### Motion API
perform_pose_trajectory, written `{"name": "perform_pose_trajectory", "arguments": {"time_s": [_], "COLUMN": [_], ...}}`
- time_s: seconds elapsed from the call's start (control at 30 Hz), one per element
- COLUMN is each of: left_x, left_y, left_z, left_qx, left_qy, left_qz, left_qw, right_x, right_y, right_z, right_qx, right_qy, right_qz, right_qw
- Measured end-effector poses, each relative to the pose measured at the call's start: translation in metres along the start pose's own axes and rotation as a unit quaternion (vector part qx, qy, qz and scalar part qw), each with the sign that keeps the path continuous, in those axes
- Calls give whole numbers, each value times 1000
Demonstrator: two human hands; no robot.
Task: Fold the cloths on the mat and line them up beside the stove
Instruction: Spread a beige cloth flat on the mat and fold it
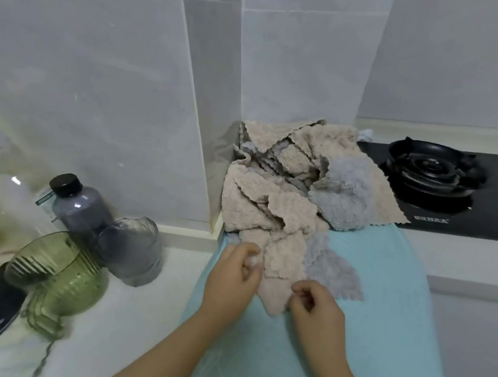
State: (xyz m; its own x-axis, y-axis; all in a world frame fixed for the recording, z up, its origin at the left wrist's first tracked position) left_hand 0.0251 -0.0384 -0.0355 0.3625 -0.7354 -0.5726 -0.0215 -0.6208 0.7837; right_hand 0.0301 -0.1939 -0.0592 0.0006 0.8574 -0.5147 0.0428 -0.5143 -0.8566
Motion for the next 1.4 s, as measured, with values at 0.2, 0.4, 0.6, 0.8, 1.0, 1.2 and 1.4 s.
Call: {"name": "perform_pose_trajectory", "arguments": {"time_s": [0.2, 0.4, 0.6, 0.8, 1.0, 1.2, 1.4], "left_x": [1, 5, -18, -30, -28, -19, -29], "left_y": [18, 25, 2, -32, -23, -18, -19], "left_z": [-13, -18, 19, 37, 39, 33, 32], "left_qx": [34, 86, 139, 30, 86, 113, -38], "left_qy": [46, 54, 84, 173, 169, 41, 48], "left_qz": [74, -28, 60, 145, 175, 183, 459], "left_qw": [996, 994, 985, 974, 966, 976, 886], "right_x": [4, -8, -6, -8, -5, -8, -9], "right_y": [5, 6, 5, 1, 1, 4, 4], "right_z": [1, 14, 23, 25, 20, 18, 22], "right_qx": [-58, -63, -73, -84, -98, -93, -90], "right_qy": [23, 83, 119, 131, 121, 133, 128], "right_qz": [-9, -72, -64, -61, -64, -105, -118], "right_qw": [998, 992, 988, 986, 986, 981, 981]}}
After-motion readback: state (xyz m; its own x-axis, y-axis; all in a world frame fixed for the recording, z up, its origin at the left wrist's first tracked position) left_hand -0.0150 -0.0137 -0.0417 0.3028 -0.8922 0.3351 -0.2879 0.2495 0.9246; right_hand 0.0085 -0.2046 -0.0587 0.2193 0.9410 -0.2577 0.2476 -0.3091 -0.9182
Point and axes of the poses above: each hand's wrist, its own z-axis away from the middle knuckle, its own x-axis out of the palm, y = z × x, the point moved 3 cm from there along -z, towards the middle knuckle, and after that the axes turned 2 degrees about z, right-handed, at the moved point
